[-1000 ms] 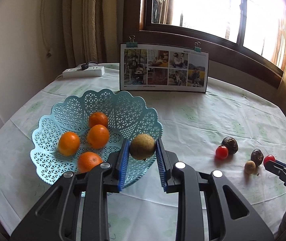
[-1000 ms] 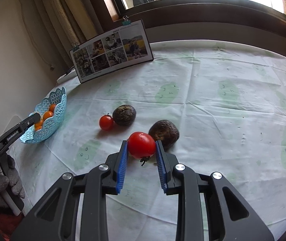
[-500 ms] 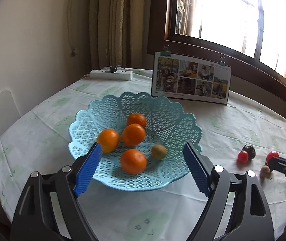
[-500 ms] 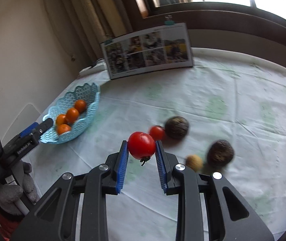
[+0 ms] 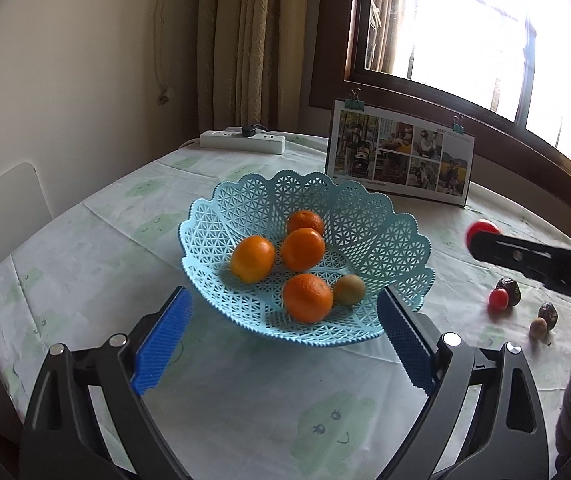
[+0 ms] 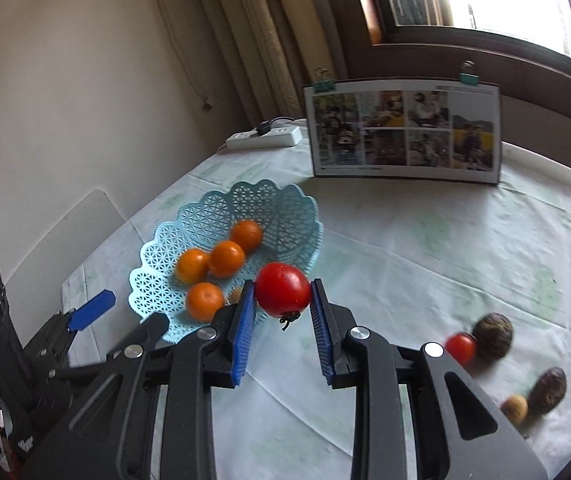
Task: Organize fruits
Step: 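Lower the red tomato into the blue basket and open the right tool, then move both open tools back over the loose fruit on the cloth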
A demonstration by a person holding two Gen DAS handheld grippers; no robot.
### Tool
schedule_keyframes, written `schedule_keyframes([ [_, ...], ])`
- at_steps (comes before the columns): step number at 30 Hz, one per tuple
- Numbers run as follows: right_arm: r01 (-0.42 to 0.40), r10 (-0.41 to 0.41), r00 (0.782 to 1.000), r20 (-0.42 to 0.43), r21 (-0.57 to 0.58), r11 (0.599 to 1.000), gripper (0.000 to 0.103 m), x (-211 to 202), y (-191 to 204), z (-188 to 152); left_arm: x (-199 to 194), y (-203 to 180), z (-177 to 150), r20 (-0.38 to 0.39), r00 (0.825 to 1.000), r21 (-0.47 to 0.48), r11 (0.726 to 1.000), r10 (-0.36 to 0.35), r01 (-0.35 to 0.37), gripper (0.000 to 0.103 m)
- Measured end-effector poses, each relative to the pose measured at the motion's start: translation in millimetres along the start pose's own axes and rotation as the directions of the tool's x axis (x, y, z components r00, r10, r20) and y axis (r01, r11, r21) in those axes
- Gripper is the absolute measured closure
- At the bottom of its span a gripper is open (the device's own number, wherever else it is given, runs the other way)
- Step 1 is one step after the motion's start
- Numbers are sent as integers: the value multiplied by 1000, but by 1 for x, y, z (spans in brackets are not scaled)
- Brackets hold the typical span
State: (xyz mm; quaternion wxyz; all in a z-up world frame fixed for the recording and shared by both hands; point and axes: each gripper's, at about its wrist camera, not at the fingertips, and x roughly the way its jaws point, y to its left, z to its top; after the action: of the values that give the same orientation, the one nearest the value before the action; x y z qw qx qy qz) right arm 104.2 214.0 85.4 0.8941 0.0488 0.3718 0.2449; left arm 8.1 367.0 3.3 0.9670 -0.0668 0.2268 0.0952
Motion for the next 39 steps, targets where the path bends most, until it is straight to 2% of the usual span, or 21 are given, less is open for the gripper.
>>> schedule_keyframes([
  [10, 20, -20, 999, -37, 0, 1000, 74, 42, 13, 12, 4, 7, -11, -31, 999, -12, 1000, -18, 17, 8],
  [11, 24, -24, 999, -38, 6, 1000, 73, 44, 12, 12, 5, 7, -11, -31, 999, -17, 1000, -21, 21, 8],
  [13, 29, -28, 999, -36, 16, 999, 63, 45, 9, 10, 6, 9, -10, -31, 999, -21, 1000, -18, 18, 7],
  [14, 31, -30, 999, -30, 22, 999, 55, 44, 8, 10, 7, 9, -10, -32, 999, -21, 1000, -18, 18, 5],
  [17, 34, -33, 999, -20, 26, 999, 55, 40, 4, 4, 9, 8, -9, -31, 999, -23, 1000, -21, 21, 3],
  [21, 49, -49, 999, 5, 41, 998, 48, 30, -4, -2, 8, 2, -8, -18, 999, -10, 999, -43, 43, 3],
  [25, 63, -64, 998, 22, 64, 996, 47, 21, -15, -8, 5, -7, -8, -3, 998, 18, 998, -59, 59, 3],
  [28, 78, -81, 996, 35, 80, 994, 42, 12, -23, -13, 5, -13, -6, -5, 998, 29, 997, -67, 67, 3],
  [39, 159, -168, 985, 49, 151, 976, 41, -21, -68, -32, -1, -36, -2, 0, 995, 60, 993, -101, 100, 3],
])
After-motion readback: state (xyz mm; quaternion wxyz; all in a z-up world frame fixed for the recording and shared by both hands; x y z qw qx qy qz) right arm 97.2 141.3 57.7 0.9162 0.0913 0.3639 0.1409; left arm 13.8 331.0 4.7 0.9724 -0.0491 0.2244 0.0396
